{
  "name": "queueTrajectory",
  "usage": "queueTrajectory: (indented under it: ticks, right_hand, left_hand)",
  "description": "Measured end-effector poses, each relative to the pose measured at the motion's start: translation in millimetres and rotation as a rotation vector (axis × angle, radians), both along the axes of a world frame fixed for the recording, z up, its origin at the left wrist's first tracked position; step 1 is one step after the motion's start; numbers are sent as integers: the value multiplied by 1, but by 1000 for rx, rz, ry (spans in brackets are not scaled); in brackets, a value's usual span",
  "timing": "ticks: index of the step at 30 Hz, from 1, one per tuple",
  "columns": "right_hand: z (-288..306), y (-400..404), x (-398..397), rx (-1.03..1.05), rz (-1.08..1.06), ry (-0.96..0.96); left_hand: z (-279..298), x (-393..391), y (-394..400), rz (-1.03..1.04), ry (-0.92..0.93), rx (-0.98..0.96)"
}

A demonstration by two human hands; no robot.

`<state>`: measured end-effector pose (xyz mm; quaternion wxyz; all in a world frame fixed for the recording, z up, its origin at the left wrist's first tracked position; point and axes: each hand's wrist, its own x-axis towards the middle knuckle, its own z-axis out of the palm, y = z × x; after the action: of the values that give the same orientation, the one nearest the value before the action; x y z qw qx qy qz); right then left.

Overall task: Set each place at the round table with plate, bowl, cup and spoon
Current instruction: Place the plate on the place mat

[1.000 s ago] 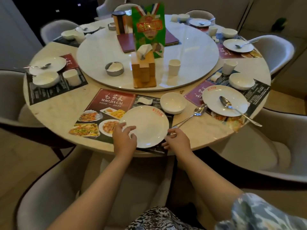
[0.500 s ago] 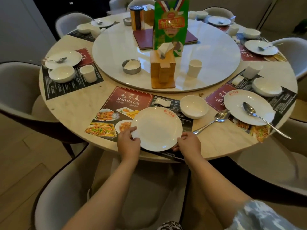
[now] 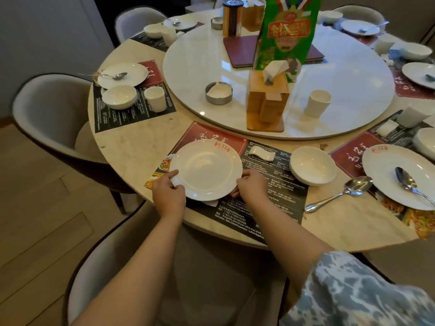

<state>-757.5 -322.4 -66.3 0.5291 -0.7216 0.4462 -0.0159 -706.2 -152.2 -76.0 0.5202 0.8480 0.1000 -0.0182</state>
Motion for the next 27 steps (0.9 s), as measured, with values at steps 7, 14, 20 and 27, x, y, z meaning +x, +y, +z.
queueTrajectory:
  ticks: [7, 14, 20, 27]
  right_hand:
    - [1, 1, 6, 37, 1, -29]
    - [10, 1, -24, 165, -100, -167]
    - [16, -25, -69, -174, -165, -253]
    - [25, -100, -89, -548, -196, -193]
  left_hand:
    - [-3, -1, -3, -20, -17, 42]
    - [9, -34, -28, -97, -135, 126]
    - [21, -63, -76, -334, -275, 92]
    - [26, -81, -151, -478, -295, -18]
